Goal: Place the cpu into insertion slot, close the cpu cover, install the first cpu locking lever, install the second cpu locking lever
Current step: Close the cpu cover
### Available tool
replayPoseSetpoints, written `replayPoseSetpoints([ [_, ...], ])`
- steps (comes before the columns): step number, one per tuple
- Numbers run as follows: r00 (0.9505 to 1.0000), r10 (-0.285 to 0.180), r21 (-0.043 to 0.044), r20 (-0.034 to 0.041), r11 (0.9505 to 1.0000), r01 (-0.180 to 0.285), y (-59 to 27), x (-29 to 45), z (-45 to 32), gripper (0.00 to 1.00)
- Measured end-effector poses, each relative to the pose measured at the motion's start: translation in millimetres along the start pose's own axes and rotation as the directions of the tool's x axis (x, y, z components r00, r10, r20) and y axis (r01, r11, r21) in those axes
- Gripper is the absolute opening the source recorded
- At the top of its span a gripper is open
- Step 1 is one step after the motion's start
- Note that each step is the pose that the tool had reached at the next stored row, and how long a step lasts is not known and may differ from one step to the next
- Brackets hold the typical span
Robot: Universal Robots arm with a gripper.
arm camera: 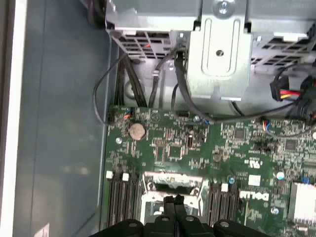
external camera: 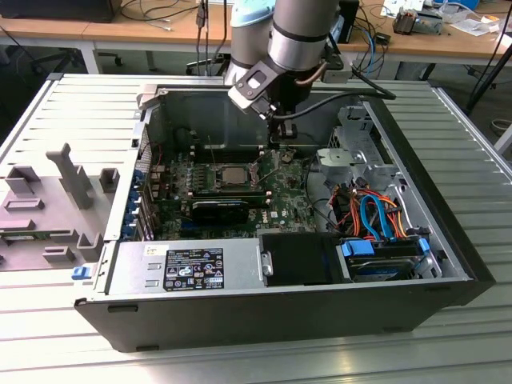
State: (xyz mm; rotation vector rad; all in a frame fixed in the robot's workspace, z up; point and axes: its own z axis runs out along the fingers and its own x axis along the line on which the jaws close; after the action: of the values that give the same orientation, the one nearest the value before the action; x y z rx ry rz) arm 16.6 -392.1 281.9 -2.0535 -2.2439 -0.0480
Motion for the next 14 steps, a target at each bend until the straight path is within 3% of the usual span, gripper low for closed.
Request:
replayPoseSetpoints([
  [7, 1.0000, 0.000, 0.0080, -0.0006, 1.0000, 0.000, 21.7, -4.7, 4.6, 0.11],
  [14, 1.0000, 0.000, 0.0095, 0.0001, 1.0000, 0.000, 36.4, -7.4, 19.4, 0.11],
])
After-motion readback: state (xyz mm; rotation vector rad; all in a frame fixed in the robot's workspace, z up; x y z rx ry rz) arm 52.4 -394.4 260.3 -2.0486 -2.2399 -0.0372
